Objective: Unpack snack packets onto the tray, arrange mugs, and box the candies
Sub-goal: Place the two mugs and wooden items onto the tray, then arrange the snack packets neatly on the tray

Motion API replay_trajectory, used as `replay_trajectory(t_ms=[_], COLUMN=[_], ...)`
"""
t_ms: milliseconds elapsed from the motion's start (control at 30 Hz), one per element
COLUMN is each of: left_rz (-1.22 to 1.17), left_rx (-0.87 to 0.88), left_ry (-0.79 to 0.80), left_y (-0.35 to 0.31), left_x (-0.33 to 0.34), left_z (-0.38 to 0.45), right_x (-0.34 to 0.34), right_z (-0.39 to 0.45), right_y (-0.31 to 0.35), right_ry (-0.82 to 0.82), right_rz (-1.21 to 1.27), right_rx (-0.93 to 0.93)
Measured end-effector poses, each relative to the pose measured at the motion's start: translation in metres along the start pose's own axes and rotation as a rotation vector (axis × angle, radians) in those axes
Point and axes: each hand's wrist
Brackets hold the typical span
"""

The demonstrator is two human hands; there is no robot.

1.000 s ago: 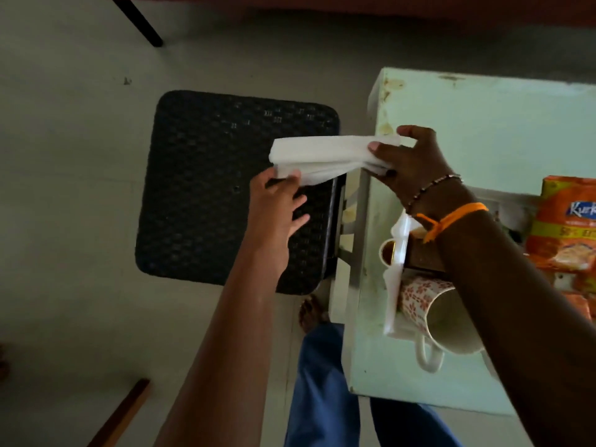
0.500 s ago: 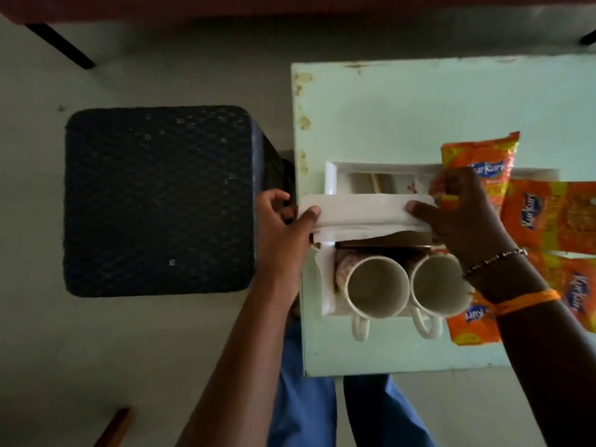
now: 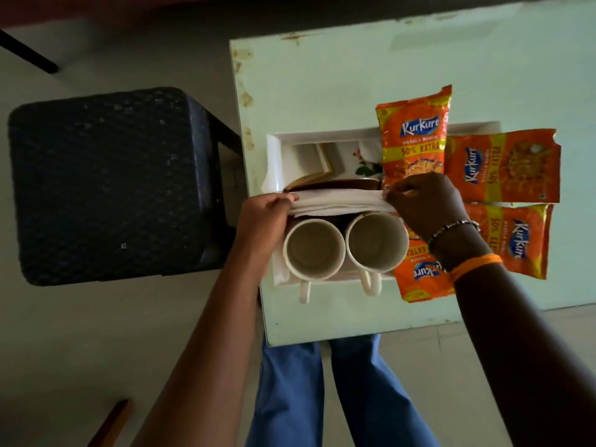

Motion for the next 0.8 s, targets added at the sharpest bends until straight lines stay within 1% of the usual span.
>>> replay_trajectory(t_ms=[100,167,233,300,367,467,600,667,733,800], left_rz=[0.08,0.119,0.11,0.125,0.216,0.353,0.472,0.494,0.505,0.503], left_rx=[0.005,0.042,0.071,0.115,0.233,0.413,0.492,0.526,0.549,0.563], left_ry=[0.0,-0.044,-0.124,-0.172,-0.188,-0.144,-0.021,0.01,0.029,0.042], left_y=[-0.005,-0.007,-0.011,-0.016,-0.022,-0.037,-0.052,-0.057,-0.06,-0.061], left_x=[0.007,0.012,0.016,0.021,0.03,0.053,0.087,0.101,0.114,0.124], left_z=[0.0,0.0,-0.002,-0.005,-0.008,-0.016,-0.014,-0.013,-0.014,-0.014], right_x=[0.004,0.005,0.001,-0.005,-0.01,-0.012,0.004,0.01,0.011,0.008], right_z=[0.005,0.007,0.009,0.012,0.017,0.028,0.052,0.065,0.074,0.077], right_y=[-0.001,-0.005,-0.013,-0.026,-0.041,-0.058,-0.063,-0.061,-0.059,-0.061], right_ry=[0.083,0.116,0.058,-0.046,-0.13,-0.214,-0.109,-0.116,-0.144,-0.187], right_rz=[0.06,0.073,0.083,0.091,0.047,-0.039,-0.227,-0.213,-0.145,-0.087], right_rx=[0.057,0.056,0.03,-0.007,-0.043,-0.138,-0.308,-0.315,-0.28,-0.295])
Point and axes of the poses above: each hand's wrist, its own z-axis towards the middle knuckle, its own x-axis out of the palm, y = z × x, and after that the axes turned 1 degree about z, right-handed
